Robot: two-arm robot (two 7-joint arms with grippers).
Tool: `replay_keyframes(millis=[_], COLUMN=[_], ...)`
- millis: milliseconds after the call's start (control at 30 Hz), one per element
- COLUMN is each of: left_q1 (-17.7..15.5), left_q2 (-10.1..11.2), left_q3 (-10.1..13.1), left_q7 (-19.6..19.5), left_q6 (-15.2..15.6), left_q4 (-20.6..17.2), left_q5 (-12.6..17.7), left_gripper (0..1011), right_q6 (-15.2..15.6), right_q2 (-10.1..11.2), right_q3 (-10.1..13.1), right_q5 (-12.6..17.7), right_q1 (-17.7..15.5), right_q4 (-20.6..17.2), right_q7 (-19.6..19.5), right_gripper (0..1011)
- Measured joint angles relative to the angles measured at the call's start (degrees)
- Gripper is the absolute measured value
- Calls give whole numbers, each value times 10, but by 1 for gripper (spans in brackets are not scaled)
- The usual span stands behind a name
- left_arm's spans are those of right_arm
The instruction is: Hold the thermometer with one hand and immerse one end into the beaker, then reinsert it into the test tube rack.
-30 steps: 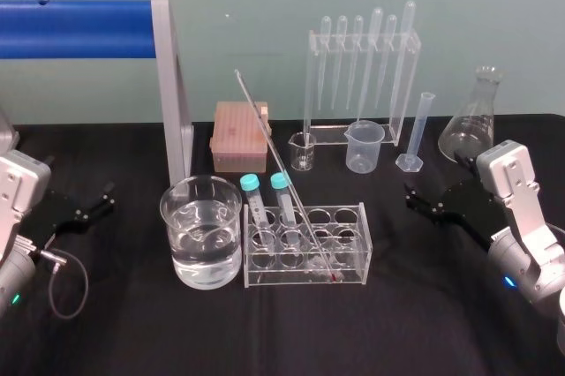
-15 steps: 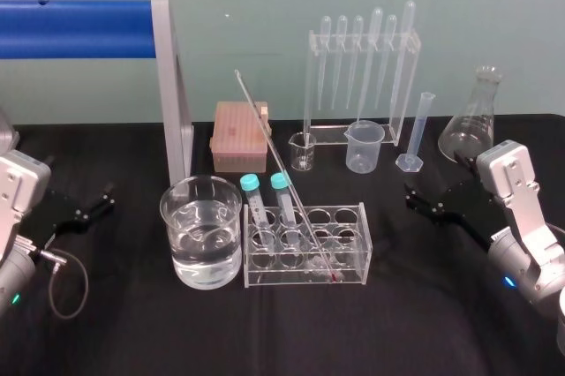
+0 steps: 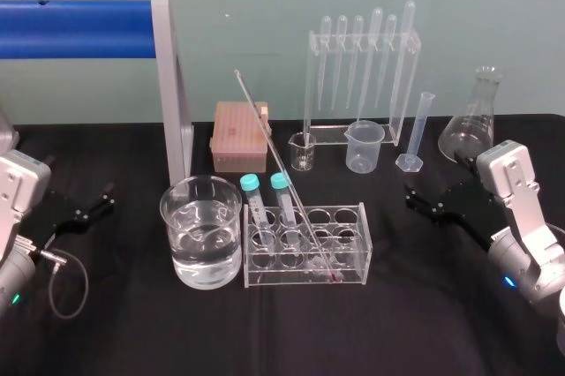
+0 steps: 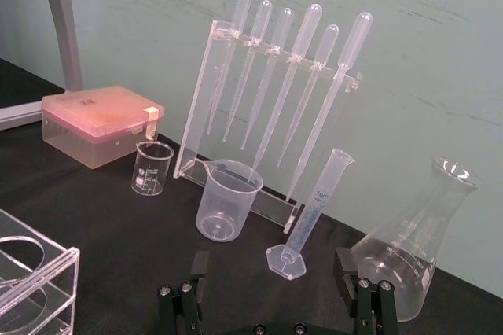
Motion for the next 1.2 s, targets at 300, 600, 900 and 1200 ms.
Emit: replay_keyframes(millis=[300, 600, 900, 1200], left_q1=[0, 0, 0, 0], left_q2=[0, 0, 0, 0], left_q3=[0, 0, 0, 0], left_q7=[0, 0, 0, 0], left_q6=[0, 0, 0, 0], left_q4=[0, 0, 0, 0], left_q5=[0, 0, 0, 0], left_gripper=[1008, 1008, 1008, 1008], right_q6=[0, 0, 0, 30], right_q2=[0, 0, 0, 12], right_q3=[0, 0, 0, 40], right_q5=[0, 0, -2, 69], right_q1=[0, 0, 1, -28], right_q4=[0, 0, 0, -51], right_q7=[0, 0, 1, 58], right_gripper=[1003, 1003, 1003, 1003])
